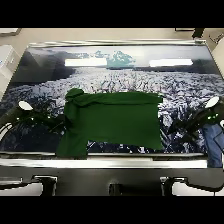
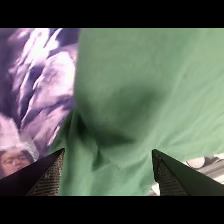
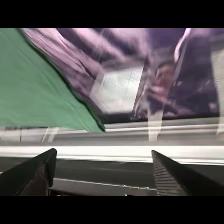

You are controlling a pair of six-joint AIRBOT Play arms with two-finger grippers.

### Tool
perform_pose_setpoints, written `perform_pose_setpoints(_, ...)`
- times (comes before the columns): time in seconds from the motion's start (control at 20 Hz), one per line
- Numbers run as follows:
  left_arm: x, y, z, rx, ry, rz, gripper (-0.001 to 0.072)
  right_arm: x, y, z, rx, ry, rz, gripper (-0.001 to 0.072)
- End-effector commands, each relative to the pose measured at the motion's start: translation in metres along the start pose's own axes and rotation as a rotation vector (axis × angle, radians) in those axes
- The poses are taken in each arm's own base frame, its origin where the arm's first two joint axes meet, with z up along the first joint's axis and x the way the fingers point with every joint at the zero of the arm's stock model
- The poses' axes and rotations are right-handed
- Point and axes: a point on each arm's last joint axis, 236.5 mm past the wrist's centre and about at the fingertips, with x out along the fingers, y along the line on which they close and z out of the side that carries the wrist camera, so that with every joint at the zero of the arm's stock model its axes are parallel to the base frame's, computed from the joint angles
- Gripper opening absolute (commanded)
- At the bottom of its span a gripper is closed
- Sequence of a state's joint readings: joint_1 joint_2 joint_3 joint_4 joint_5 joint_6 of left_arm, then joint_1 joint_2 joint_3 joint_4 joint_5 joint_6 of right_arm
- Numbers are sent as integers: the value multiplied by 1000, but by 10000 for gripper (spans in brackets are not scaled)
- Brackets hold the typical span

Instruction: Fold the clothes and pants, and hang the long-sleeved shirts on hangers.

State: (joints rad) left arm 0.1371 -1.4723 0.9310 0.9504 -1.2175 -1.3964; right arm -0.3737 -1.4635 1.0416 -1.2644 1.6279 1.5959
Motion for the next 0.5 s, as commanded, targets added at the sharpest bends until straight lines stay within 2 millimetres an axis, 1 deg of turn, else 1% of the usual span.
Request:
perform_pose_setpoints(0.0, 14, -3, 1, 5, -9, 4, 505, 32, 0, -16, 12, 53, 45, 701)
perform_pose_setpoints(0.05, 14, -4, 3, 6, -14, 2, 310, 37, 4, -17, 9, 56, 69, 700)
perform_pose_setpoints(0.1, 14, -5, 3, 3, -16, -4, 172, 40, 8, -17, 8, 56, 90, 700)
perform_pose_setpoints(0.15, 14, -5, 3, 4, -17, -4, 99, 43, 11, -18, 5, 59, 109, 700)
perform_pose_setpoints(0.2, 13, -6, 4, 4, -19, -5, 46, 46, 13, -20, 5, 66, 123, 699)
perform_pose_setpoints(0.25, 13, -6, 4, 6, -20, -4, 25, 50, 14, -22, 11, 71, 129, 699)
perform_pose_setpoints(0.35, 12, -7, 4, 7, -22, -5, 24, 59, 11, -25, 27, 80, 130, 699)
perform_pose_setpoints(0.45, 10, -8, 4, 13, -30, -6, 24, 68, 17, -26, 38, 79, 168, 694)
